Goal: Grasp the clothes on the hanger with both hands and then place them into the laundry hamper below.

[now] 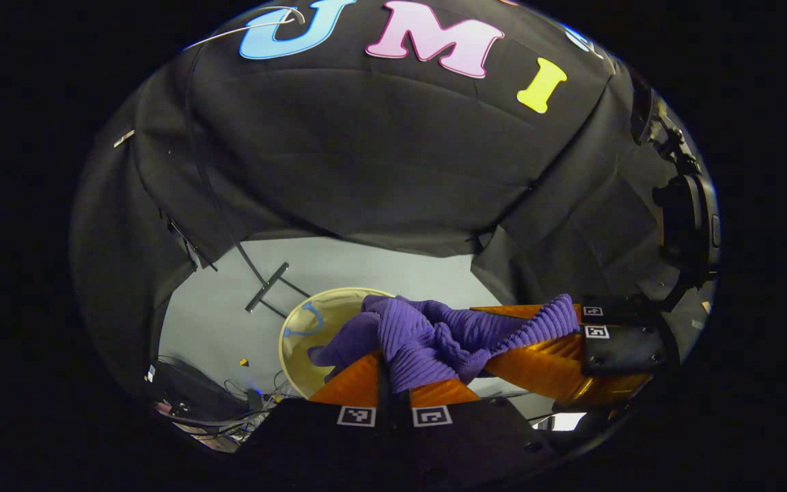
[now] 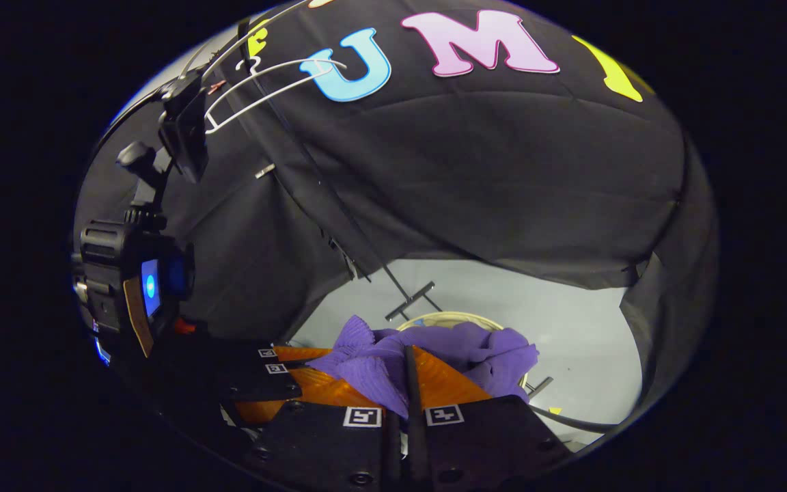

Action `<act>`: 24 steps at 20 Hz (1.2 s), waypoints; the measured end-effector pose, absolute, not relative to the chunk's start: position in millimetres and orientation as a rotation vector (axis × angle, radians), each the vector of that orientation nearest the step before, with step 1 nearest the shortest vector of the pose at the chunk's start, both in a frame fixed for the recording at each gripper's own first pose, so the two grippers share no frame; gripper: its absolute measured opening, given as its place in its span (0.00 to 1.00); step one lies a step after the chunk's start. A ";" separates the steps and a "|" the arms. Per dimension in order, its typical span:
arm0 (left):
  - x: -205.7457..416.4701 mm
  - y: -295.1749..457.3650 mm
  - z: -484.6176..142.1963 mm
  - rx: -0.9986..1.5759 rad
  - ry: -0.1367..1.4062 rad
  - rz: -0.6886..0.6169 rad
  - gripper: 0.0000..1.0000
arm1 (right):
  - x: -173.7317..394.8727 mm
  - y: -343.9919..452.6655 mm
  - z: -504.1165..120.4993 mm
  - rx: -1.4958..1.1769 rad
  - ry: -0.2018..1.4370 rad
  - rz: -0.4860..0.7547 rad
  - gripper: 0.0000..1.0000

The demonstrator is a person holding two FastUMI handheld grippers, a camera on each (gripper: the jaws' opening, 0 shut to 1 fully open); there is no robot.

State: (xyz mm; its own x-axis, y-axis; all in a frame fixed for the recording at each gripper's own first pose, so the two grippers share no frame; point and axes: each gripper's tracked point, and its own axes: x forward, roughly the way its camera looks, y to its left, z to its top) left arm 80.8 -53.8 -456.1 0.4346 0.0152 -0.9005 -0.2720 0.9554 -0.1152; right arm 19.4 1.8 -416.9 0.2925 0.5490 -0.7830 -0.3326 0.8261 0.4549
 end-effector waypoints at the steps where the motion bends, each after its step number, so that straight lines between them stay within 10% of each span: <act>1: 76.3 -54.1 -460.2 -0.257 1.122 0.183 0.06 | 14.1 1.5 -420.0 0.217 1.149 0.598 0.09; 24: 48.7 -43.6 -490.5 -0.285 1.252 0.200 0.10 | -19.8 -9.8 -461.2 0.110 1.317 0.574 0.10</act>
